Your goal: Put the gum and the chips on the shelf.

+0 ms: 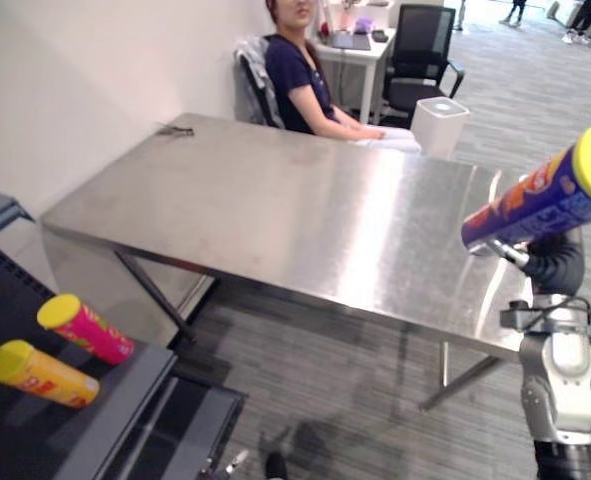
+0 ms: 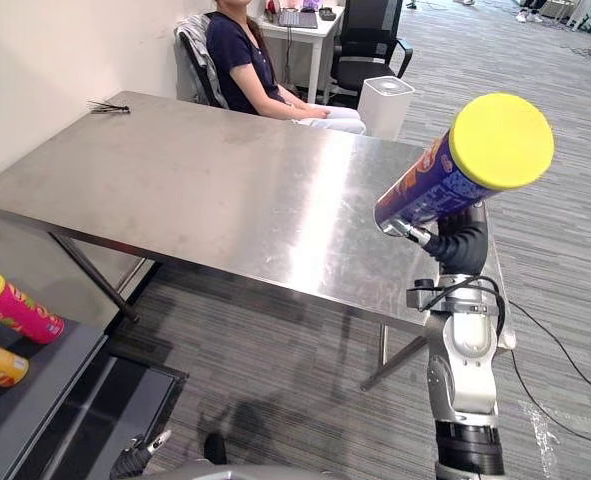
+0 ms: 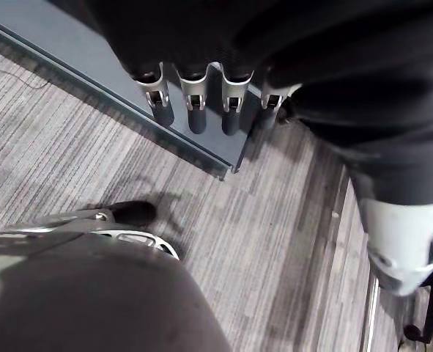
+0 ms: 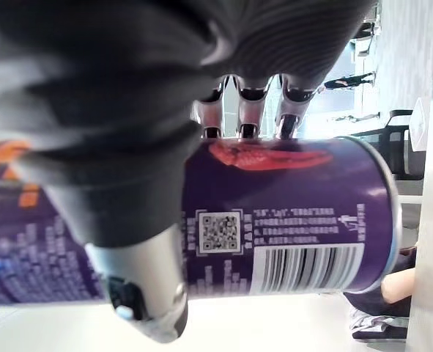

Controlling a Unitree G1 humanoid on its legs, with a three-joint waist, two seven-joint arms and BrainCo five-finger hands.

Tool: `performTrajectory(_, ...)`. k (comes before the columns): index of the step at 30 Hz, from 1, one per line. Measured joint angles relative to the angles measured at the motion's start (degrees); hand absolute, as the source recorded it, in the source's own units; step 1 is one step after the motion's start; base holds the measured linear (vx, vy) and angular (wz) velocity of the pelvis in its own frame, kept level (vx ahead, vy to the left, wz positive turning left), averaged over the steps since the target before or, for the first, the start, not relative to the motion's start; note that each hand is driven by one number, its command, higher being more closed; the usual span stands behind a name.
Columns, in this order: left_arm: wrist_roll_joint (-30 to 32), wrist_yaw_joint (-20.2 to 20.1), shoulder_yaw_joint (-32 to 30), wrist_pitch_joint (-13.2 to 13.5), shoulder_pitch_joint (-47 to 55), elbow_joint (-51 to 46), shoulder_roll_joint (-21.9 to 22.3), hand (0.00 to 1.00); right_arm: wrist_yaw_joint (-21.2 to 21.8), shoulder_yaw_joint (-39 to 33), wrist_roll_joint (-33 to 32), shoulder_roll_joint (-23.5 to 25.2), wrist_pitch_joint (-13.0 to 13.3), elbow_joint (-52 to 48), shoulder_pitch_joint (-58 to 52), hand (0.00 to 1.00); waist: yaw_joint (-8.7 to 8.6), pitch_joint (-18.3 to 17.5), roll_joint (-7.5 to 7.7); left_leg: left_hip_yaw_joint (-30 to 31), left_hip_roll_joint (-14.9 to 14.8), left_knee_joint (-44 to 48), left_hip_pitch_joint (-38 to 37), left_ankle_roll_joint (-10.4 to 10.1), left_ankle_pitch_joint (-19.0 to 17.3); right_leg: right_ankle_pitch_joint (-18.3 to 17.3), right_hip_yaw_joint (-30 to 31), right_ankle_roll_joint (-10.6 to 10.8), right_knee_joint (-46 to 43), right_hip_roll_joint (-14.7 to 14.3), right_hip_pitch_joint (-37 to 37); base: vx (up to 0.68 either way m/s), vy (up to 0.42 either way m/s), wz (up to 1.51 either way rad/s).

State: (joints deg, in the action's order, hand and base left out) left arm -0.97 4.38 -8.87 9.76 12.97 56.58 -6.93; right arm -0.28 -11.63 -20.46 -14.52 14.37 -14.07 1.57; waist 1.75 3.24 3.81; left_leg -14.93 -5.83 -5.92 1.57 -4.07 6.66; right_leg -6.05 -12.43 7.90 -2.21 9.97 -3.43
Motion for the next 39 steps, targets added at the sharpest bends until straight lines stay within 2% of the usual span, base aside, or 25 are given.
performTrajectory(6, -0.1, -0.3, -0.6, -0.4, 0.1, -0.2, 0.3, 0.00, 0.7, -2.6, -3.2, 2.3, 0.0, -3.5, -4.4, 1.00, -0.11, 0.0, 0.01, 0.1, 0.3, 0.3, 0.0, -0.1, -0.2, -0.5, -0.3, -0.2, -1.8, 0.2, 0.6, 0.03, 0.004, 0.01)
performTrajectory(8, -0.2, -0.4, -0.7, -0.4, 0.1, -0.2, 0.2, 0.00, 1.0, -2.9, -4.6, 2.9, 0.0, -5.7, -6.0, 1.00, -0.19, 0.2, 0.10, 0.4, 0.3, 0.8, 0.3, -0.1, -0.6, -2.4, -0.4, -0.3, -5.3, 0.9, 2.0, -0.01, -0.004, 0.12)
performTrajectory(10, -0.6, -0.4, -1.4, -0.4, -0.2, -0.8, -0.1, 0.00, 1.3, -3.1, -4.8, 3.5, 0.1, -7.5, -6.3, 1.00, -0.84, 2.2, 0.65, 1.9, 0.0, 10.9, 4.5, 0.1, -5.1, -6.2, -0.9, -0.4, -13.0, 2.6, 4.3, -0.06, -0.016, 0.27)
performTrajectory(11, -0.6, -0.4, -1.7, -0.4, -0.3, -0.7, 0.0, 0.00, 1.5, -3.1, -4.8, 3.6, 0.2, -7.7, -6.2, 1.00, -0.85, 2.7, 0.56, 2.3, -0.1, 13.7, 5.6, 0.1, -6.3, -7.1, -1.0, -0.4, -14.6, 2.9, 4.7, -0.08, -0.019, 0.25)
performTrajectory(13, -1.2, -0.4, -1.9, -0.4, -0.4, -0.7, 0.3, 0.00, 1.8, -2.4, -4.9, 3.6, 0.2, -7.7, -6.1, 1.00, -0.76, 4.5, -0.61, 4.4, -1.5, 22.0, 9.6, -0.2, -9.8, -9.7, -2.1, -1.0, -19.6, 2.9, 6.1, -0.12, -0.029, 0.27)
performTrajectory(15, -1.2, -0.4, -2.3, -0.4, -0.4, -0.8, 0.6, 0.00, 1.7, -0.7, -5.4, 3.7, 0.2, -7.6, -6.0, 1.00, -0.76, 5.7, -1.40, 5.9, -2.2, 24.3, 11.5, -0.4, -10.3, -10.5, -3.4, -1.5, -21.3, 2.3, 6.6, -0.16, -0.064, 0.38)
performTrajectory(18, -3.1, -0.3, -2.3, -0.5, -0.4, -2.5, 1.2, 0.00, 1.8, 3.6, -6.7, 3.7, 0.2, -5.7, -3.1, 1.00, 0.03, 8.1, -2.24, 9.9, -2.7, 24.1, 15.3, -1.4, -7.7, -11.6, -6.6, -3.3, -25.0, 1.8, 9.6, -0.16, -0.100, 0.58)
performTrajectory(19, -4.1, -0.4, -2.2, -0.5, -0.3, -3.6, 2.1, 0.00, 1.6, 3.9, -6.7, 3.6, 0.2, -4.1, -0.7, 1.00, 0.51, 9.3, -3.10, 11.9, -2.7, 22.6, 16.6, -1.5, -5.0, -12.5, -8.9, -4.3, -27.9, 1.8, 10.9, -0.19, -0.132, 0.84)
performTrajectory(21, -5.3, -0.5, -2.2, -0.4, 0.1, -4.8, 2.3, 0.00, 0.7, 3.9, -6.7, 3.5, 0.2, -3.3, 1.0, 1.00, 1.59, 10.0, -4.10, 12.8, -2.6, 17.4, 16.1, -1.6, -1.9, -13.0, -11.7, -5.3, -28.5, 1.6, 11.1, -0.19, -0.162, 0.94)
performTrajectory(22, -5.7, -0.6, -2.0, -0.5, -0.5, -4.5, 2.3, 0.00, 0.1, 3.3, -6.6, 3.4, 0.2, -3.3, 1.3, 1.00, 1.75, 10.7, -4.58, 8.5, -4.2, 15.7, 16.2, 2.6, -5.2, -12.3, -16.2, -6.7, -26.2, 2.0, 9.6, -0.26, -0.167, 1.48)
performTrajectory(23, -5.8, -0.7, -2.1, -0.4, -0.8, -4.7, 2.2, 0.00, -0.6, 2.0, -6.6, 3.1, 0.3, -2.7, 1.6, 1.00, 1.59, 11.9, -2.99, 1.8, -6.3, 23.4, 18.1, 6.2, -7.1, -12.8, -19.7, -8.1, -26.0, 4.1, 8.9, -0.27, -0.175, 1.54)
performTrajectory(24, -5.8, -0.7, -2.3, -0.4, -0.6, -4.5, 2.2, 0.00, -0.7, 1.6, -6.6, 3.1, 0.2, -2.4, 2.0, 1.00, 1.81, 11.8, -3.30, -1.1, -7.5, 28.6, 18.3, 7.0, -7.6, -12.9, -21.0, -8.4, -26.2, 4.9, 8.5, -0.22, -0.132, 1.43)
performTrajectory(25, -5.7, -0.8, -2.3, -0.6, 0.3, -3.9, 2.4, 0.00, -1.4, 0.8, -6.5, 3.1, 0.6, -2.3, 2.4, 1.00, 1.86, 12.0, -2.76, -6.5, -10.4, 38.0, 17.4, 8.1, -9.4, -13.0, -24.2, -8.8, -26.1, 5.8, 7.5, -0.13, -0.131, 1.15)
performTrajectory(26, -5.7, -0.8, -2.3, -0.6, 0.8, -3.9, 2.3, 0.00, -2.0, 0.1, -6.5, 3.1, 1.0, -2.4, 2.4, 1.00, 1.68, 12.0, -2.95, -9.9, -12.6, 42.4, 15.1, 8.0, -11.3, -13.1, -26.2, -9.0, -26.1, 6.4, 6.8, -0.13, -0.110, 1.31)
performTrajectory(28, -5.7, -1.0, -2.7, -1.1, 1.1, -2.9, 2.5, 0.00, -2.7, -2.4, -6.4, 3.1, 1.4, -2.4, 2.4, 1.00, 0.97, 10.9, -4.40, -14.3, -16.2, 45.7, 8.5, 7.2, -15.1, -13.1, -31.9, -9.1, -26.2, 7.5, 6.3, -0.12, -0.025, 1.49)
performTrajectory(30, -5.7, -1.1, -3.3, -1.2, 0.5, -1.8, 2.5, 0.00, -3.2, -3.9, -6.4, 3.1, 1.3, -2.4, 2.5, 1.00, 0.11, 10.6, -5.04, -14.9, -16.5, 43.2, 5.1, 6.2, -15.9, -13.1, -35.4, -8.9, -26.6, 8.8, 6.4, -0.14, 0.036, 1.29)
performTrajectory(31, -5.6, -1.2, -4.4, -1.2, 0.3, -1.6, 2.6, 0.00, -3.3, -4.7, -6.4, 3.1, 1.2, -2.3, 2.4, 1.00, -0.19, 10.4, -5.32, -15.9, -15.5, 39.5, 4.0, 5.0, -16.7, -12.9, -37.9, -8.7, -27.1, 10.1, 6.5, -0.13, 0.068, 0.94)
performTrajectory(34, -5.5, -1.5, -6.3, -1.6, 0.2, 0.7, 2.3, 0.00, -2.8, -5.3, -5.7, 4.2, 0.8, -2.3, 1.9, 1.00, -0.09, 9.6, -4.09, -17.6, -13.5, 34.3, 4.6, 4.7, -17.1, -11.3, -42.7, -7.8, -26.5, 11.8, 5.9, -0.15, 0.110, 0.87)
performTrajectory(36, -5.3, -1.9, -6.4, -1.7, 0.0, 1.8, 2.5, 0.00, -2.6, -6.6, -4.5, 4.2, 0.8, -2.3, 1.4, 1.00, -0.19, 8.4, -4.33, -17.5, -12.6, 31.1, 6.0, 2.9, -17.4, -9.3, -45.8, -7.3, -25.3, 11.8, 5.9, -0.06, 0.106, 0.76)
performTrajectory(39, -4.8, -2.1, -6.6, -1.7, -1.1, 2.4, 2.7, 0.00, -2.8, -7.9, -4.2, 4.3, 0.8, -2.3, 1.1, 1.00, -0.16, 8.4, -4.12, -17.2, -9.8, 25.9, 6.4, 0.7, -17.0, -6.5, -48.6, -7.2, -23.7, 12.5, 6.0, -0.04, 0.148, 0.53)
